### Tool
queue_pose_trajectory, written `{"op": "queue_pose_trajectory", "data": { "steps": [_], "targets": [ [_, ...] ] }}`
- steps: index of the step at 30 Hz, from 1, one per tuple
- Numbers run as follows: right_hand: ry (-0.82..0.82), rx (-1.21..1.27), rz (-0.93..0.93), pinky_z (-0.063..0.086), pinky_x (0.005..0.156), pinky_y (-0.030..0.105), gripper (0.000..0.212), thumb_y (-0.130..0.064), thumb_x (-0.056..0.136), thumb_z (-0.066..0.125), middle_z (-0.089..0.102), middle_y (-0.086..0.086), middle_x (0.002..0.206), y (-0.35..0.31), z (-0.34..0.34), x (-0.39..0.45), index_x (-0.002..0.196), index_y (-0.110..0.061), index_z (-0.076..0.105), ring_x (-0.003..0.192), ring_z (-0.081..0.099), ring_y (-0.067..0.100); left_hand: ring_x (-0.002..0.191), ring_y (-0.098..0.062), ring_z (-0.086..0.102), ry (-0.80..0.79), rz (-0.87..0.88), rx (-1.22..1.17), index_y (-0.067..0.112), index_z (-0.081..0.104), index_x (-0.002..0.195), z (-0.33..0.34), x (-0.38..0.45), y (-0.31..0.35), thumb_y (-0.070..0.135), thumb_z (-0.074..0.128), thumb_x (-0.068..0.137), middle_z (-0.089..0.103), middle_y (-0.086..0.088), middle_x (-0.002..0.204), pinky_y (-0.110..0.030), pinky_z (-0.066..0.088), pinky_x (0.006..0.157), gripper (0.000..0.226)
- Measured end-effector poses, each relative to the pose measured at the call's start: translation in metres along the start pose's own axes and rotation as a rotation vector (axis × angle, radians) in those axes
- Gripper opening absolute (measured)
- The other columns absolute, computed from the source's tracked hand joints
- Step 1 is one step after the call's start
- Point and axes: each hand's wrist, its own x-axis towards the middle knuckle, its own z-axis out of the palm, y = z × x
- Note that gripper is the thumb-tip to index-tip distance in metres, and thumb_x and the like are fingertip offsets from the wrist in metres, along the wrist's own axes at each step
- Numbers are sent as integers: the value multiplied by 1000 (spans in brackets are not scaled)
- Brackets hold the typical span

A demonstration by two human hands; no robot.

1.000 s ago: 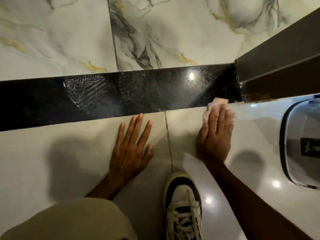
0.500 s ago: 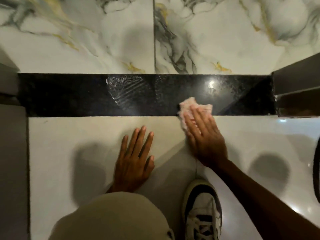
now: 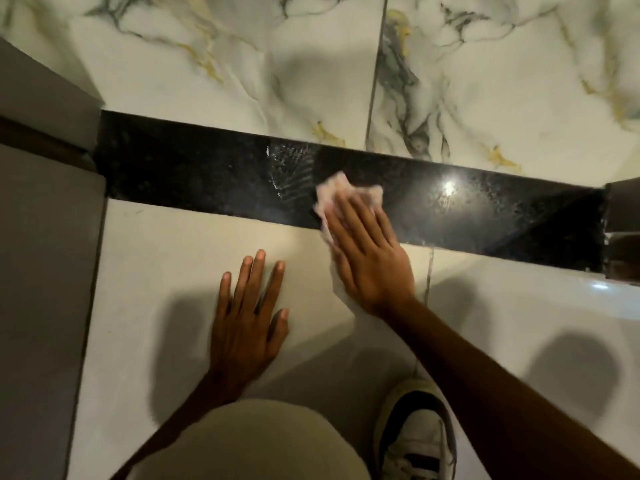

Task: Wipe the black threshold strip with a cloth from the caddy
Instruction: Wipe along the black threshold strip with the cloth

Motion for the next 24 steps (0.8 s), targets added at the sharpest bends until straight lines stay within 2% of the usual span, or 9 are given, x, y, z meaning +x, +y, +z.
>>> {"op": "queue_pose_trajectory", "data": {
  "steps": [2,4,8,10,13,15,17,20,24],
  "targets": [
    [23,-13,63,15,142,49,57,-36,116,36,25,9,180,18,-7,-34,170,-17,33,171,15,25,168,-37,22,-3,1,-9,18,30,172,-5,-1,-13,48,28,112,22,-15,182,-57,12,137,67],
    [33,-84,195,24,139,53,57,-35,117,33,26,13,179,27,-11,-35,170,-13,32,170,18,30,168,-37,22,8,-9,-22,17,31,172,-7,0,-18,48,27,112,22,-15,182,-60,15,136,68],
    [90,-74,445,11,142,52,60,-34,117,25,15,15,182,10,-5,46,173,-12,20,171,12,32,169,-34,18,51,-55,-47,18,28,173,-2,-1,-16,48,34,110,19,-15,182,-60,15,136,70],
    [119,-28,397,11,142,52,60,-35,117,23,15,14,182,-17,8,98,173,-15,19,171,12,33,170,-34,17,79,-157,-48,18,27,173,1,-3,-18,46,39,107,19,-16,182,-58,10,138,73],
    [81,23,112,14,141,52,61,-34,116,27,18,14,182,-68,22,133,173,-14,21,170,15,33,169,-34,18,108,-280,-31,16,28,173,3,0,-17,46,41,107,22,-17,181,-57,10,138,73],
    [11,35,-74,13,141,51,60,-34,117,31,18,12,182,-85,24,111,173,-14,22,170,14,31,169,-34,18,112,-291,-15,16,28,173,2,0,-16,45,42,107,22,-17,181,-57,11,138,74],
    [-65,27,-160,14,141,52,59,-34,117,32,19,10,182,-75,17,63,172,-16,24,171,13,29,170,-33,16,98,-282,-21,15,26,173,-1,0,-15,44,44,106,20,-17,182,-56,9,138,75],
    [-89,2,-111,21,139,56,60,-34,115,39,21,8,181,-31,1,8,171,-17,29,171,10,27,170,-35,16,85,-284,-23,14,26,173,-4,1,-14,44,46,106,18,-17,182,-58,10,138,76],
    [-10,-87,123,17,140,54,61,-35,117,29,16,13,182,-10,-3,42,173,-14,22,171,12,32,170,-34,17,123,-293,-18,15,28,172,-1,2,-14,46,43,108,20,-16,182,-54,8,139,74]
  ]
}}
